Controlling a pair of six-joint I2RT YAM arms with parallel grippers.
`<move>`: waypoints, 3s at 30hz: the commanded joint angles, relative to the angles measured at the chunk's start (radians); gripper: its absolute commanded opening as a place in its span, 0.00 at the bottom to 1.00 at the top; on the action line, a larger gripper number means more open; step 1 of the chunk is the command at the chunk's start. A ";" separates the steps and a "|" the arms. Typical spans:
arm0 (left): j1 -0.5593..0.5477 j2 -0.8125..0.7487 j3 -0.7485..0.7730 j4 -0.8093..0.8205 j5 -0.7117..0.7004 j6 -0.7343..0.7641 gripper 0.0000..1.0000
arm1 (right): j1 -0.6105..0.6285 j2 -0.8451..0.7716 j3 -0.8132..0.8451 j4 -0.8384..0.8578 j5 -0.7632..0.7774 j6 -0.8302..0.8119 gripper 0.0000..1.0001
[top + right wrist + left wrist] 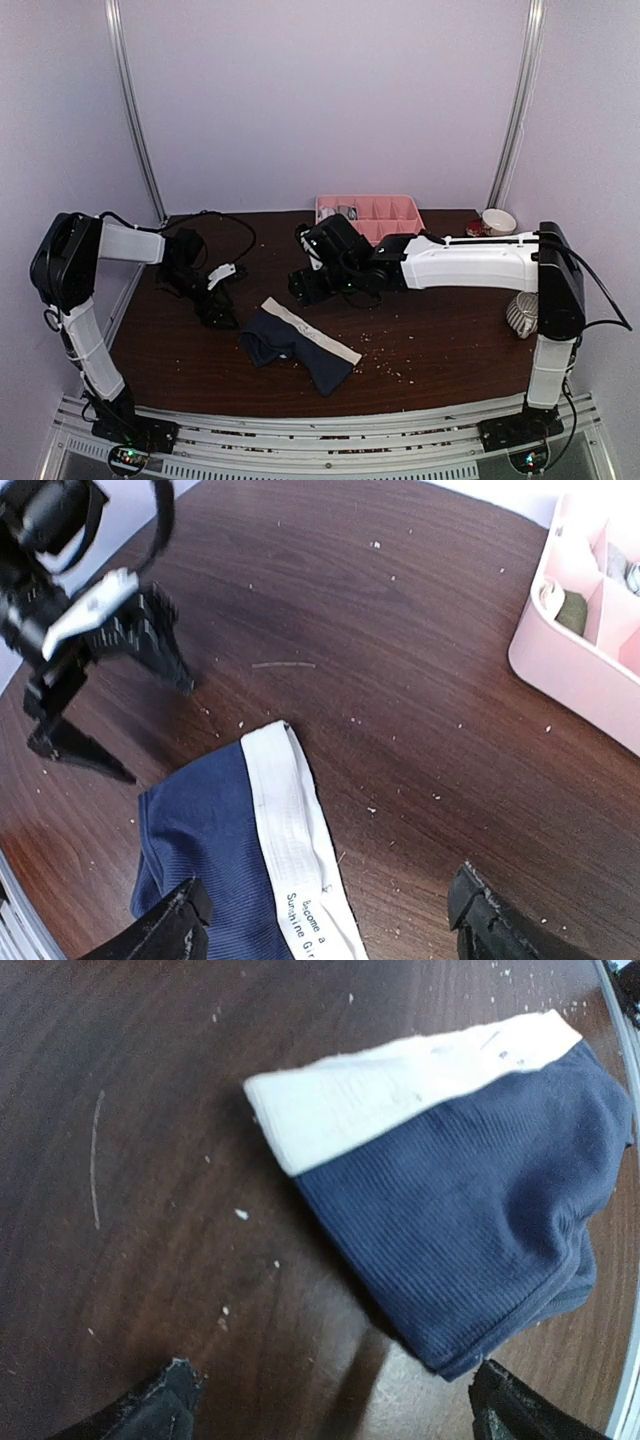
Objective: Roll the underwear
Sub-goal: Move the underwear to the center of the board, then pick up the underwear from the center of the board, then pass from the left arm to the right
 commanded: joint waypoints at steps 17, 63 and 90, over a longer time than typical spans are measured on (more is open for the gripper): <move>-0.094 0.262 0.338 -0.043 0.126 -0.116 0.76 | 0.002 -0.158 -0.278 0.096 0.108 0.014 0.83; -0.489 -0.103 0.325 -0.190 0.054 0.166 0.00 | 0.005 -0.332 -0.671 0.744 -0.294 -0.663 0.79; -0.501 -0.167 0.232 -0.128 0.121 0.220 0.00 | 0.005 -0.299 -0.793 0.987 -0.419 -0.678 0.74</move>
